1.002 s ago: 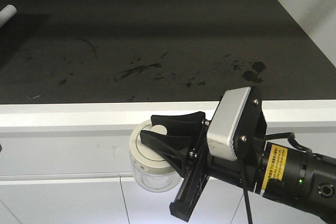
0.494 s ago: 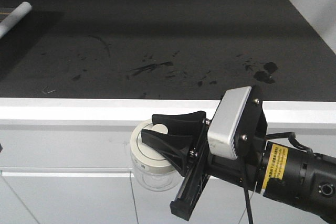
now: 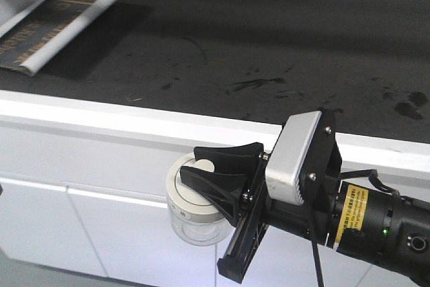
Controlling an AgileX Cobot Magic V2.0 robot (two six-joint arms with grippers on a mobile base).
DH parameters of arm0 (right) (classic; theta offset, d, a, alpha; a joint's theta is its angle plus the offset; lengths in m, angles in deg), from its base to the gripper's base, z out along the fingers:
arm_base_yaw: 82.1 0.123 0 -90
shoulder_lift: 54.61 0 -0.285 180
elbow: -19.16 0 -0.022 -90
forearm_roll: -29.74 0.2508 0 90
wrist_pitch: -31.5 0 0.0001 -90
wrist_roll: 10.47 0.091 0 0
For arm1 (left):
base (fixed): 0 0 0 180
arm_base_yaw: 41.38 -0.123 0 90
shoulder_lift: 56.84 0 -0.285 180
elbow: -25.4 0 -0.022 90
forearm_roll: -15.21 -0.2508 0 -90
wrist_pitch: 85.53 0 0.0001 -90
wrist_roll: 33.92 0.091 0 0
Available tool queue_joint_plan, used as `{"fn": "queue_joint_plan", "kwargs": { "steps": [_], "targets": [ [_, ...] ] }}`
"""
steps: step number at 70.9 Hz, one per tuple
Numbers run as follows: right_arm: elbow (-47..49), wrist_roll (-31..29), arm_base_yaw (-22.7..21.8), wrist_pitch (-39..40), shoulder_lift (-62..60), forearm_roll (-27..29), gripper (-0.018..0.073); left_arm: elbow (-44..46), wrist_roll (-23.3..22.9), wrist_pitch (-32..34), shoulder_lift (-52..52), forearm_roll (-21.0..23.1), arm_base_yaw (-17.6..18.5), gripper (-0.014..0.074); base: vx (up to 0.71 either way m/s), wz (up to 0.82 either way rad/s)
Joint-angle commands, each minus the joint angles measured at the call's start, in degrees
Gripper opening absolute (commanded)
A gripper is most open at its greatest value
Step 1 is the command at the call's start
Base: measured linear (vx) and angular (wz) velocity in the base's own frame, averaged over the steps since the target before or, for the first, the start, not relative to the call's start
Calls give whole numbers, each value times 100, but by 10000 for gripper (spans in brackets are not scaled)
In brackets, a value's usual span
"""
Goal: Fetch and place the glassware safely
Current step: 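Hold the jar in the right gripper while the base drives away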
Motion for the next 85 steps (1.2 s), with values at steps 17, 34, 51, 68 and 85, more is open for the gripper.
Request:
{"fn": "queue_joint_plan", "kwargs": {
  "steps": [17, 34, 51, 68, 85],
  "targets": [
    [179, -2, -2, 461, -143, 168, -4, 155, -46, 453, -22, 34, -2, -7, -4, 44],
    [179, -2, -2, 461, -143, 168, -4, 155, -46, 453, -22, 34, -2, -7, -5, 47],
    [179, -2, -2, 461, -143, 168, -4, 155, -46, 453, -22, 34, -2, -7, -5, 53],
    [179, -2, -2, 461, -143, 168, -4, 155, -46, 453, -22, 34, -2, -7, -6, 59],
    [179, -2, -2, 461, -143, 168, -4, 155, -46, 453, -22, 34, -2, -7, -7, 64]
  ]
}}
